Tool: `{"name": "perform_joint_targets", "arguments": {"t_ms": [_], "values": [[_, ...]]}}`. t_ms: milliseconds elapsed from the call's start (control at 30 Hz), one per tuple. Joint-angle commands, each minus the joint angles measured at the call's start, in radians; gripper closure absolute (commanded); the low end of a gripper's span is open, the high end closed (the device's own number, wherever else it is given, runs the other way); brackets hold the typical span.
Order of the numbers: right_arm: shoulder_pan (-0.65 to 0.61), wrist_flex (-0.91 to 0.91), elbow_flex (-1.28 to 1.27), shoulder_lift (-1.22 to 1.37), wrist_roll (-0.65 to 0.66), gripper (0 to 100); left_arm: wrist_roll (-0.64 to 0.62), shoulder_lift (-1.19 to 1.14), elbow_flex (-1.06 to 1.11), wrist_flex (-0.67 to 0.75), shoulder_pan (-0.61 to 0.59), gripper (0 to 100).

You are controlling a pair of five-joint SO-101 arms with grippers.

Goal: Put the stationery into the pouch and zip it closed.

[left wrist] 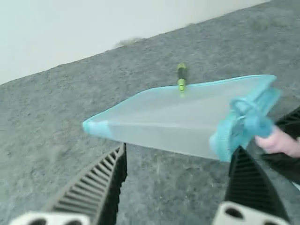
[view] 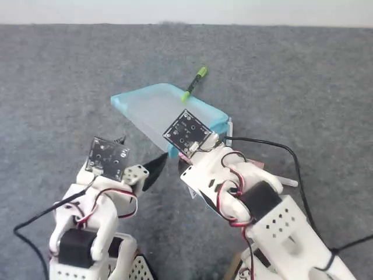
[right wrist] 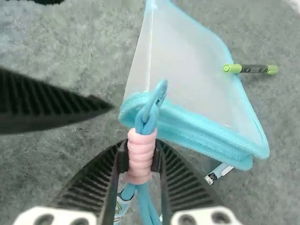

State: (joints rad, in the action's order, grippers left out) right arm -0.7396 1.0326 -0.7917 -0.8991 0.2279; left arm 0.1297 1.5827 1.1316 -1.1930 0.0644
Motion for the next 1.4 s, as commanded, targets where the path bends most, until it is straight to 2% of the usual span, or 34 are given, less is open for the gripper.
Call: {"name": "perform_joint_targets", "arguments": {"t_ms": [0, 333, 567, 1000, 1200, 1367], "values": [[-0.021, -0.015, 0.055, 0.021, 0.014, 99.2, 0.012, 0.011, 0.008, 0.009, 0.025, 67], [-0.039, 0.012, 0.081, 0.021, 0.014, 99.2, 0.040, 0.011, 0.039, 0.032, 0.026, 67], [-0.039, 0.081, 0.140, 0.021, 0.014, 99.2, 0.061, 0.011, 0.105, 0.101, 0.025, 67], [-0.097, 0.108, 0.135, 0.027, 0.014, 99.2, 0.032, 0.011, 0.119, 0.138, 0.021, 67], [-0.104, 0.142, 0.137, 0.019, 0.014, 99.2, 0.048, 0.011, 0.130, 0.160, -0.066, 67], [-0.101, 0.157, 0.137, 0.019, 0.017, 99.2, 0.072, 0.011, 0.191, 0.216, -0.087, 67]]}}
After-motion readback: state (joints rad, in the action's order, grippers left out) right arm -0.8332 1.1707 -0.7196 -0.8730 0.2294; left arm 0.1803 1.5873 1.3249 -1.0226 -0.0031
